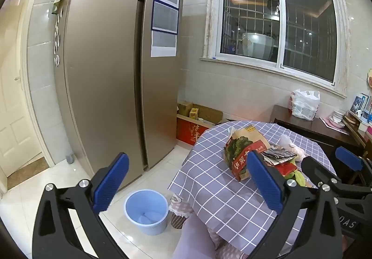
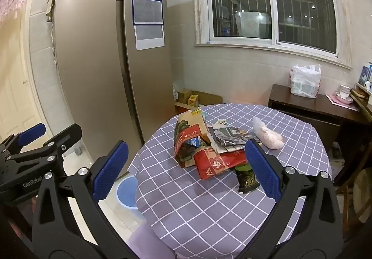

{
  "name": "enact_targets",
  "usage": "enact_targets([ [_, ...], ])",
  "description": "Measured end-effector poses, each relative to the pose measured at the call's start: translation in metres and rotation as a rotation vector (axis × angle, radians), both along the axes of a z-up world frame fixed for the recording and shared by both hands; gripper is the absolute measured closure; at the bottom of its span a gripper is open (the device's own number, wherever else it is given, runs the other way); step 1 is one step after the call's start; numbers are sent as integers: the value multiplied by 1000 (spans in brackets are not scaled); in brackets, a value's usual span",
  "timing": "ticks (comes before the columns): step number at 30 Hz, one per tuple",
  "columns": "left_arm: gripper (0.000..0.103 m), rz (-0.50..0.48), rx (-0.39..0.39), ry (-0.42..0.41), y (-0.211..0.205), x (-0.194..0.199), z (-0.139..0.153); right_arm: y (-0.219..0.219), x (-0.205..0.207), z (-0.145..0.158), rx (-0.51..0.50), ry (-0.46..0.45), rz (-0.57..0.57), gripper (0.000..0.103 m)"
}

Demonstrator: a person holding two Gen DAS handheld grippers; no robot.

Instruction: Collect trash

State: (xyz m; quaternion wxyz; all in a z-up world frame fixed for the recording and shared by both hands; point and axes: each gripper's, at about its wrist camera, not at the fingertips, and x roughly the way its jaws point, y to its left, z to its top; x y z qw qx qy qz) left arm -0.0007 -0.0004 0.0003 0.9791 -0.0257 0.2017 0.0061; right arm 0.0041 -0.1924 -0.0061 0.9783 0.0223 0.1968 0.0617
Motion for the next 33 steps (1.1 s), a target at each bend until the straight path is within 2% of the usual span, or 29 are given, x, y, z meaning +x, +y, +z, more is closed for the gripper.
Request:
enact_targets([
  [17, 4, 2, -4, -7, -14, 3, 1, 0, -2, 2, -1, 3, 2, 5],
  [19, 4, 3, -11, -9, -1, -2, 5, 0, 0, 0, 1, 3, 3, 5],
  [33, 4, 5, -21, -17, 5, -5, 7, -1, -1, 1, 14, 3, 7, 5],
])
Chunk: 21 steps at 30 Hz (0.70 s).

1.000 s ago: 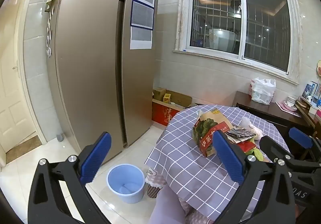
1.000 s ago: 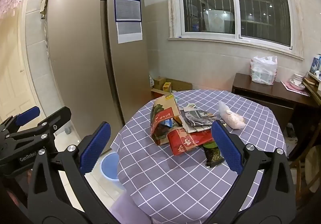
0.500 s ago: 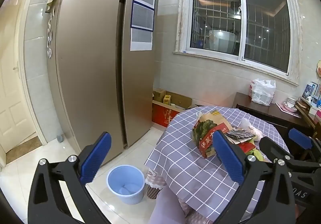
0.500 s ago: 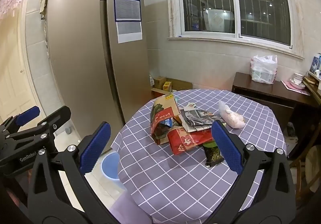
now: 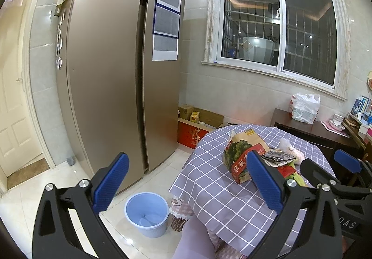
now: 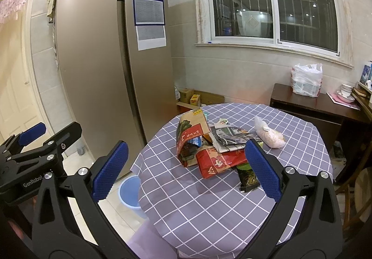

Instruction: Collect trash

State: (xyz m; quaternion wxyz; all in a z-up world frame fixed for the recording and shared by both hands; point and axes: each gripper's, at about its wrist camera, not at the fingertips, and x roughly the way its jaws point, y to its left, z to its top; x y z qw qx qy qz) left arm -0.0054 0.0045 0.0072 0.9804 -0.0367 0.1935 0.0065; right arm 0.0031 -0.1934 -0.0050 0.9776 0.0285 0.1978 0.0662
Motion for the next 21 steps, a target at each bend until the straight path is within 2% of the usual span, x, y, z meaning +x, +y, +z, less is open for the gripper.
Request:
enact_targets([
  [21, 4, 1, 4, -6, 3, -2, 0, 1, 0, -2, 7, 6, -1, 5],
])
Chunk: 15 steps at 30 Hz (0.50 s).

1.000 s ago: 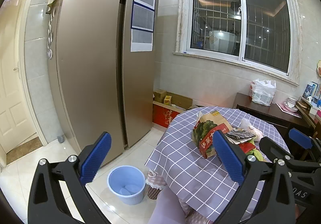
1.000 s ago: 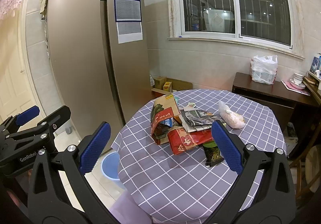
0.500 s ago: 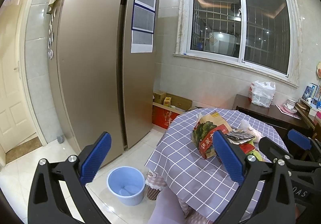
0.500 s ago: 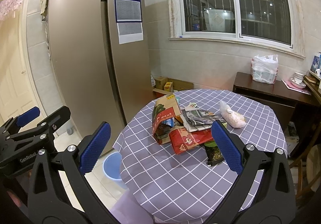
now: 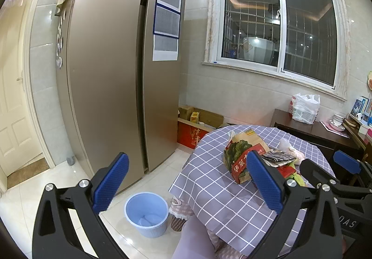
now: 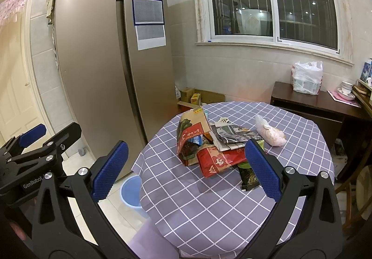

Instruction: Collect trash

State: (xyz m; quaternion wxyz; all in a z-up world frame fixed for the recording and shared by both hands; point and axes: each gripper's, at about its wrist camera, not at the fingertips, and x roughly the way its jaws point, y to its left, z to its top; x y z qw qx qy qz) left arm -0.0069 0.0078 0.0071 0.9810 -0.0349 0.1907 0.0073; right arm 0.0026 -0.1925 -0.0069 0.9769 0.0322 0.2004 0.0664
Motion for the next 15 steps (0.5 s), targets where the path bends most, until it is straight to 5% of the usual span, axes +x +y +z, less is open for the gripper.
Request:
enact_targets([
  [15, 4, -4, 0, 1, -2, -2, -4, 0, 0, 1, 8, 10, 12, 5],
])
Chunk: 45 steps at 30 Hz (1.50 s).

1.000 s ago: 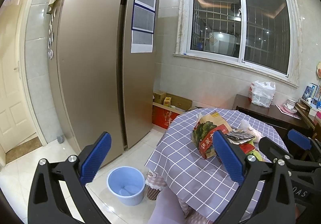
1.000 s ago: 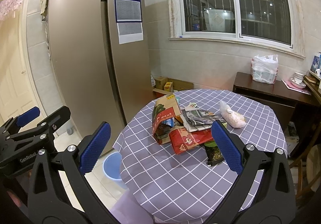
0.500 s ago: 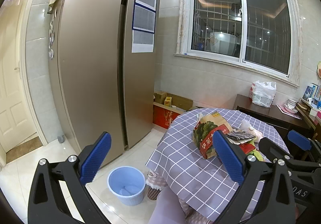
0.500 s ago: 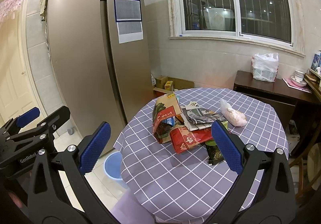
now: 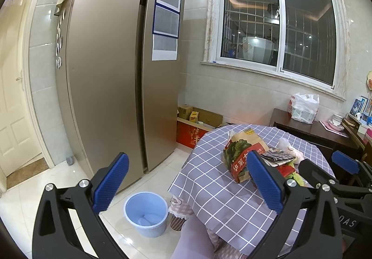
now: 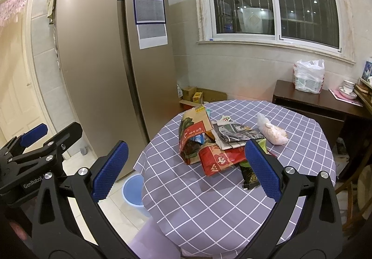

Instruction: Collect trash

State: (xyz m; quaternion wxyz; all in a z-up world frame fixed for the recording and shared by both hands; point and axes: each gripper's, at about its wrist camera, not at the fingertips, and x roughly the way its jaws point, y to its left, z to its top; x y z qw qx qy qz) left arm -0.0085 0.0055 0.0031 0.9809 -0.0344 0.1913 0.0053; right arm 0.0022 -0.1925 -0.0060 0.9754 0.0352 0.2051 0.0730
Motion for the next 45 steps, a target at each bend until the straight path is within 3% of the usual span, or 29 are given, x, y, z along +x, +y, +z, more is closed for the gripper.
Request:
enact_targets([
  [26, 4, -14, -1, 2, -3, 2, 1, -4, 4, -4, 22, 18, 3, 5],
  [39, 4, -139, 16, 94, -35, 46, -22, -32, 24, -24, 35, 100, -101, 5],
  [45, 4, -202, 59, 150, -63, 79, -40, -52, 42, -38, 46, 158, -169, 5],
])
